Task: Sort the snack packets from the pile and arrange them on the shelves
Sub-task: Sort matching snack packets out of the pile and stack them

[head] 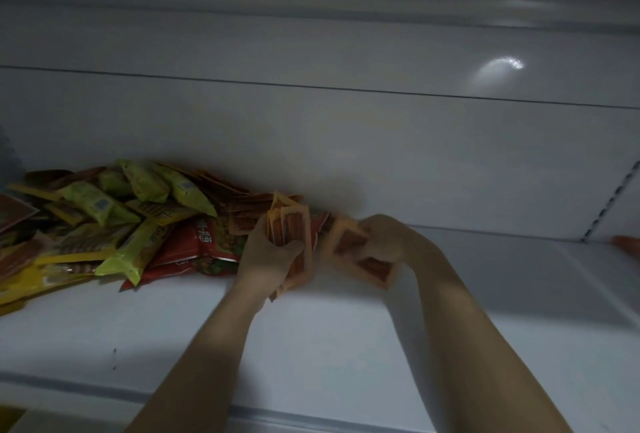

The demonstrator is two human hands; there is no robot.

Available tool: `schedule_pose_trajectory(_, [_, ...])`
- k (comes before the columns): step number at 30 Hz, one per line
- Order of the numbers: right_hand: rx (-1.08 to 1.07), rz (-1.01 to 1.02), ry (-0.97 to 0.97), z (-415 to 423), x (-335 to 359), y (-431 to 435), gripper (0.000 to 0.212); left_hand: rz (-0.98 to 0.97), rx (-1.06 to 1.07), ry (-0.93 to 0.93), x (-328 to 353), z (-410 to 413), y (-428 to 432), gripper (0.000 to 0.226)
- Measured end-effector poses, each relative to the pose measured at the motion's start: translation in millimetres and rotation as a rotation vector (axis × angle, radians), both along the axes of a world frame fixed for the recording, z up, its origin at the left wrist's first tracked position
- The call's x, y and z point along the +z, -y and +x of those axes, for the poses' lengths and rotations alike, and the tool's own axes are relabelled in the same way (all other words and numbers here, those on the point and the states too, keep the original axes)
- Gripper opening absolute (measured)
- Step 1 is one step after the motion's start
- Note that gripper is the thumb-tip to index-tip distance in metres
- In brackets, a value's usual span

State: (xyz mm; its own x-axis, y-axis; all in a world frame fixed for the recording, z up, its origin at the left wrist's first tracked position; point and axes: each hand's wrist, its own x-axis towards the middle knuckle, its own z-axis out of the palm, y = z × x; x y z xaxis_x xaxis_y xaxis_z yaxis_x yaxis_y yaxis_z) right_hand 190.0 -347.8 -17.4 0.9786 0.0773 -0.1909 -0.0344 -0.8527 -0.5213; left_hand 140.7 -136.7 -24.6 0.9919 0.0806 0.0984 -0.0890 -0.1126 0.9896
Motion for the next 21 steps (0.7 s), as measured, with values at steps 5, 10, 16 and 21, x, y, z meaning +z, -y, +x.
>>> schedule_pose_trajectory(5, [-0.343, 0.307, 0.231, 25.6, -1.7, -16.1, 0.043, -0.016, -0.001, -0.018, -2.6, 3.4, -2.0, 0.035])
schedule_pose_trajectory(10, [-0.385, 0.539, 0.033, 49.0, -12.1, -23.7, 0.042, -0.011, 0.002, -0.030, -4.1, 7.4, -0.8, 0.035])
schedule_pose_trajectory(16, [-0.414, 0.584, -0.040, 53.8, -9.7, -28.1, 0.048, 0.017, -0.020, -0.035, -6.2, 8.4, -1.1, 0.037])
schedule_pose_trajectory(21, [-0.358, 0.624, -0.058, 56.2, -7.8, -28.9, 0.057, 0.058, -0.040, -0.027, -5.8, 7.2, -0.7, 0.038])
